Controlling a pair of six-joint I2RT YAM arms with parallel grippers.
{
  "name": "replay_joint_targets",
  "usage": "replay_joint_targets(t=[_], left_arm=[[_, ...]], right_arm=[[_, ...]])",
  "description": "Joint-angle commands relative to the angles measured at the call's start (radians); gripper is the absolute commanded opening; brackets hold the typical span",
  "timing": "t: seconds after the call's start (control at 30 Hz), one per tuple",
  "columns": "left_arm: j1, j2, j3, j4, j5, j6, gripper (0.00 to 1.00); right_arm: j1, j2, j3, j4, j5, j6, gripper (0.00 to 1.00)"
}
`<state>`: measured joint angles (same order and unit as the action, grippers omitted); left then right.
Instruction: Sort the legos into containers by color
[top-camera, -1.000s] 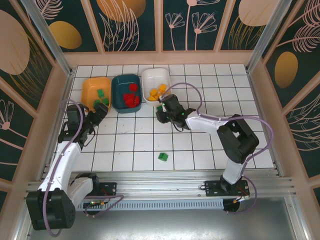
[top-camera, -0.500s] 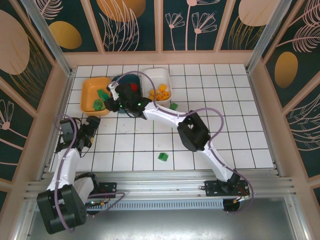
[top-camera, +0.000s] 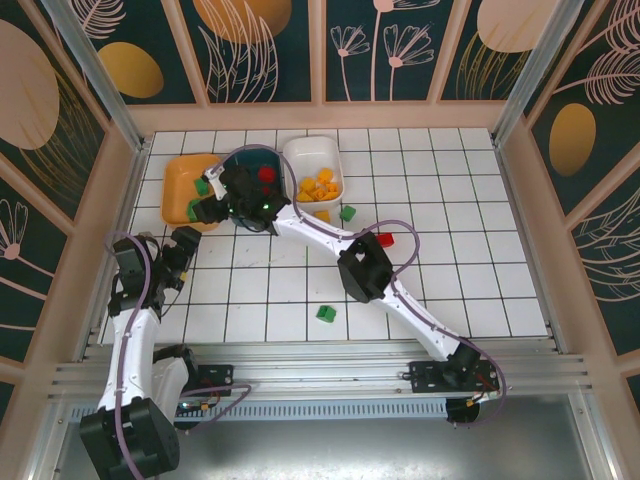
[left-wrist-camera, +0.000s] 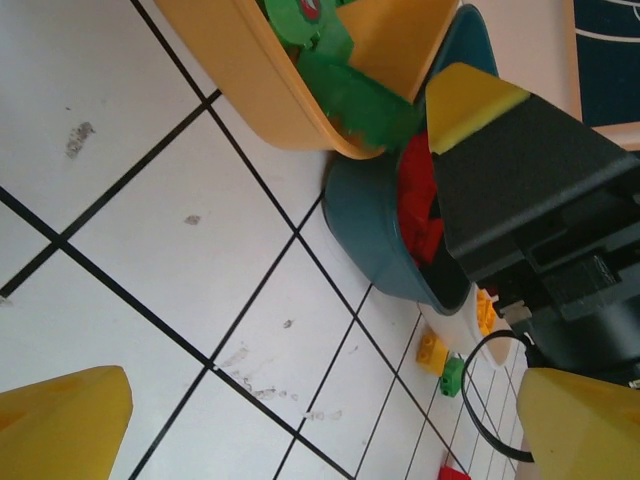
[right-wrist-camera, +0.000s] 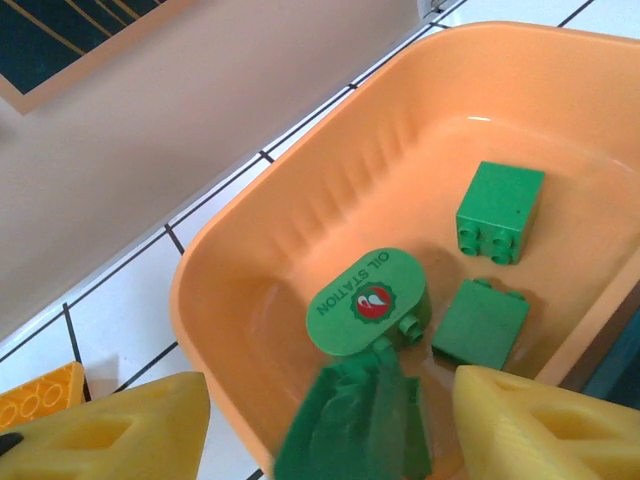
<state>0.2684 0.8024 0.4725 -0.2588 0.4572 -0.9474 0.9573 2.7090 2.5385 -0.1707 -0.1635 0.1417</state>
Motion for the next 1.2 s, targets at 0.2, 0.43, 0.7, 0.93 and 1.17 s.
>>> replay_joint_targets(t=[0.2,0.43,0.7,0.93,1.17], left_arm=[[0.005,-0.057,0.061,-0.011,0.059,0.060,0.98],[0.006,-0.084,0.068,-0.188,-0.304,0.004,0.98],[0.007,0.113,0.192,-0.335,-0.661,-0.270,0.98],[0.097,0.343,0.286,-0.159,-0.704,-0.068,0.99],[0.134,0.390,0.178,0.164,-0.660,0.115,0.98]], right_arm=[[-0.006,-0.174,-0.058,0.003,0.131,-0.056,0.66],[-0.042,-0.607,-0.708,0.248,0.199,0.010,0.66],[-0.105,-0.894,-1.138,0.221,0.227,0.036,0.66],[-0.138,-1.048,-1.334,0.165,0.265,0.061,0.67],[-0.135,-1.103,-1.394,0.135,0.266,0.072,0.67]])
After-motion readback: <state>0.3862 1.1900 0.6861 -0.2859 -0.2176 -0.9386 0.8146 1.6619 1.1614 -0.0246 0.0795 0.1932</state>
